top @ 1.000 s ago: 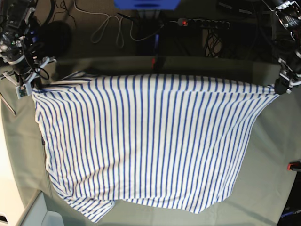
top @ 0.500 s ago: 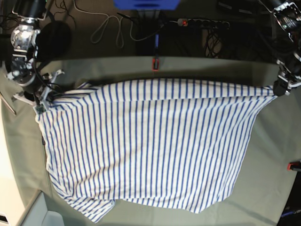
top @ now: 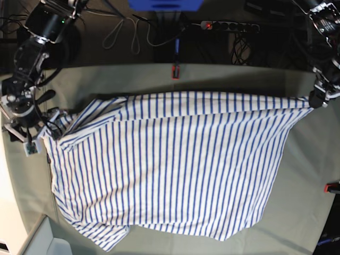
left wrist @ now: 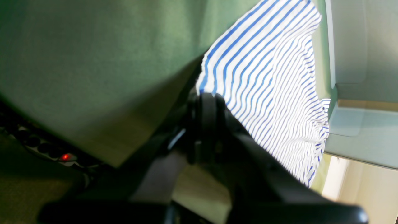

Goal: Layout the t-shirt on the table in an organized manner, then fold the t-shirt properly
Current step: 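Drag the shirt corner outward with the right gripper to smooth it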

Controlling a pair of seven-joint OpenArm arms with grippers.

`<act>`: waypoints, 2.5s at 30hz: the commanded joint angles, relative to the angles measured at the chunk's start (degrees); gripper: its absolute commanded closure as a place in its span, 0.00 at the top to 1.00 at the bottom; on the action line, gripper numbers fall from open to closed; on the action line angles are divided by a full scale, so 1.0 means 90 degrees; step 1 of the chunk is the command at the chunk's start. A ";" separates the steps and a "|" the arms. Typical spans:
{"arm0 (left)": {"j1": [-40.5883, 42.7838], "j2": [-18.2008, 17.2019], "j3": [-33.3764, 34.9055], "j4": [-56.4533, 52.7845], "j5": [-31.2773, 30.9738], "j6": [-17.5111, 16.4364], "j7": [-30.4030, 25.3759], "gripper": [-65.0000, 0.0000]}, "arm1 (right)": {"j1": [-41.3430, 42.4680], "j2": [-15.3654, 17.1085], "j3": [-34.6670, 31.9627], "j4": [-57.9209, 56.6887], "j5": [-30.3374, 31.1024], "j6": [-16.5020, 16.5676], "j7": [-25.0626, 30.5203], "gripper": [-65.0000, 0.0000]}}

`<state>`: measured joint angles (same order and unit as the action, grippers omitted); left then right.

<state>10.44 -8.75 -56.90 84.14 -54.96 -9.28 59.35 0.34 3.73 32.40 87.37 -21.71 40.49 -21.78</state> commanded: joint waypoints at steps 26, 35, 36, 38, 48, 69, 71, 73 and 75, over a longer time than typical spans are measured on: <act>-0.0041 -0.0126 -0.0031 0.0102 -0.0111 -0.0039 -0.0114 0.00 | -0.0453 -0.1337 0.0019 -0.0199 0.0093 -0.0054 0.0100 0.72; -0.0041 -0.0126 -0.0031 0.0102 -0.0111 -0.0039 -0.0123 0.00 | -0.0463 -0.1366 -0.0040 -0.0277 0.0093 -0.0054 0.0090 0.65; -0.0041 -0.0126 -0.0031 0.0102 -0.0111 -0.0039 -0.0123 0.00 | -0.0482 -0.1366 -0.0167 -0.0287 0.0093 -0.0054 0.0090 0.61; -0.0041 -0.0126 -0.0031 0.0102 -0.0111 -0.0039 -0.0123 0.00 | -0.0580 -0.1357 -0.0440 -0.0287 0.0093 -0.0054 0.0090 0.54; -0.0031 -0.0126 -0.0031 0.0102 -0.0111 -0.0039 -0.0123 0.00 | -0.0717 -0.1357 -0.0831 -0.0277 0.0093 -0.0054 -0.0183 0.45; -0.0041 -0.0116 -0.0031 0.0102 -0.0111 -0.0039 -0.0114 0.00 | -0.2924 -0.1414 -0.1300 0.1403 0.1050 -0.0054 -0.0222 0.00; -0.0041 -0.0116 -0.0031 0.0102 -0.0111 -0.0039 -0.0104 0.00 | -0.2983 -0.1414 -0.1398 0.1423 0.1050 -0.0054 -0.0222 0.00; -0.0022 -0.0116 -0.0031 0.0102 -0.0111 -0.0039 -0.0084 0.00 | -0.3051 -0.1414 -0.1407 0.1423 0.1060 -0.0054 -0.0222 0.00; -0.0002 -0.0116 -0.0031 0.0102 -0.0111 -0.0039 -0.0084 0.00 | -0.3071 -0.1414 -0.1407 0.1393 0.1060 -0.0054 -0.0222 0.05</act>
<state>10.59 -8.73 -56.90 84.14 -54.94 -9.28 59.33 -26.74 -9.06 19.75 99.09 -13.04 40.45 -24.84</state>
